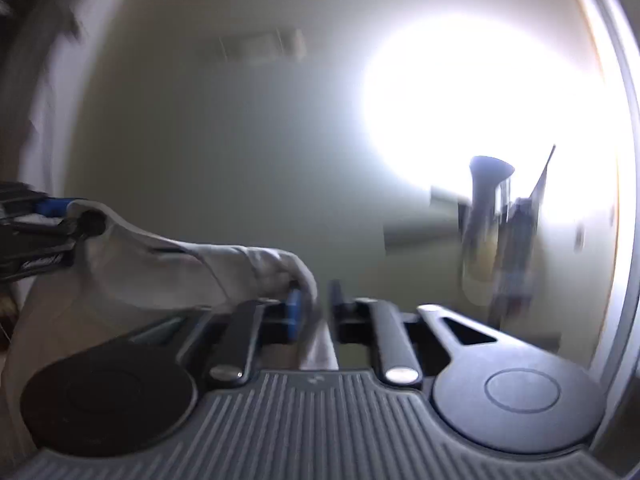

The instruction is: Fold small clothes

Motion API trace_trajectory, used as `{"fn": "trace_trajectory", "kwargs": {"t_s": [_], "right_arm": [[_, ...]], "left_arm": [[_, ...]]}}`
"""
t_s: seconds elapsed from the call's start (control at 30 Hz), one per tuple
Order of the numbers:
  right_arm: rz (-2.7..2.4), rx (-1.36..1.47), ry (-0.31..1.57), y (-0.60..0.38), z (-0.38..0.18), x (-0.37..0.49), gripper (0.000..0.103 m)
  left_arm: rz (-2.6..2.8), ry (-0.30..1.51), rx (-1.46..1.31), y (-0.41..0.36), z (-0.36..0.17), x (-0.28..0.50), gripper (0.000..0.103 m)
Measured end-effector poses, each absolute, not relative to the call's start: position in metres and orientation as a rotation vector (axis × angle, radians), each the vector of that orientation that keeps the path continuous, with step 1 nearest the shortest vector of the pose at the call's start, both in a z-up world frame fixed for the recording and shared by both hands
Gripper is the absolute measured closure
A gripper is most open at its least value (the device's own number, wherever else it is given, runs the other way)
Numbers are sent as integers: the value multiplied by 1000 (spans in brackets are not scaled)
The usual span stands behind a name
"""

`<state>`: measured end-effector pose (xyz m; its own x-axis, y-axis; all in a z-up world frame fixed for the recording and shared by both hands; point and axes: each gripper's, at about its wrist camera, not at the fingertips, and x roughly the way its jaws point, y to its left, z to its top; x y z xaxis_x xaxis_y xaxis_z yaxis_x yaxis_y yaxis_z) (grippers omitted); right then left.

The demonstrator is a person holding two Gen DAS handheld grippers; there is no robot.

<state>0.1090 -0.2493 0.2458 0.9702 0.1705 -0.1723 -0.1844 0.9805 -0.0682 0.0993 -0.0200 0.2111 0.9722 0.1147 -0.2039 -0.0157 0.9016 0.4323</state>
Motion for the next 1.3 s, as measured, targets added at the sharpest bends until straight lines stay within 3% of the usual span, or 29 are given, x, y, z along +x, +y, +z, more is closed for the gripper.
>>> {"fn": "trace_trajectory", "kwargs": {"t_s": [0.03,0.13,0.2,0.23,0.3,0.37,0.4,0.47,0.5,0.53,0.57,0.63,0.83,0.87,0.9,0.93,0.97,1.0,1.07,1.3], "right_arm": [[174,-52,248,-258,220,122,63],[232,52,414,-293,160,122,62],[253,35,494,-316,126,102,54],[245,19,523,-326,111,92,43],[209,22,584,-347,87,72,28],[219,60,644,-364,65,54,27],[225,77,662,-368,62,47,27],[254,112,692,-371,53,38,28],[281,114,702,-366,49,31,47],[302,98,702,-358,46,25,90],[310,78,692,-354,50,22,94],[276,13,658,-349,56,22,95],[-107,-209,507,-409,101,56,94],[-157,-217,507,-419,104,64,92],[-184,-200,530,-426,104,71,81],[-188,-165,553,-430,105,75,64],[-180,-125,548,-430,106,73,60],[-149,-95,526,-426,106,68,60],[-64,-52,497,-412,108,51,60],[346,159,614,-369,87,13,60]], "left_arm": [[69,315,452,-18,180,112,74],[1,464,385,6,112,108,71],[-41,517,338,29,84,89,57],[-55,539,316,41,72,77,45],[-89,593,271,62,56,59,32],[-124,653,221,79,48,46,4],[-137,670,204,83,45,40,3],[-162,709,184,86,34,30,7],[-163,719,186,82,29,28,14],[-162,730,197,78,22,25,49],[-155,752,210,75,16,27,76],[-138,733,209,80,20,20,91],[159,683,218,134,56,32,92],[199,684,200,146,60,37,86],[232,702,156,158,62,42,84],[238,728,121,163,61,45,81],[234,746,113,161,59,45,80],[235,742,136,155,58,41,80],[213,723,223,137,54,28,61],[-57,675,128,118,89,-39,51]]}}
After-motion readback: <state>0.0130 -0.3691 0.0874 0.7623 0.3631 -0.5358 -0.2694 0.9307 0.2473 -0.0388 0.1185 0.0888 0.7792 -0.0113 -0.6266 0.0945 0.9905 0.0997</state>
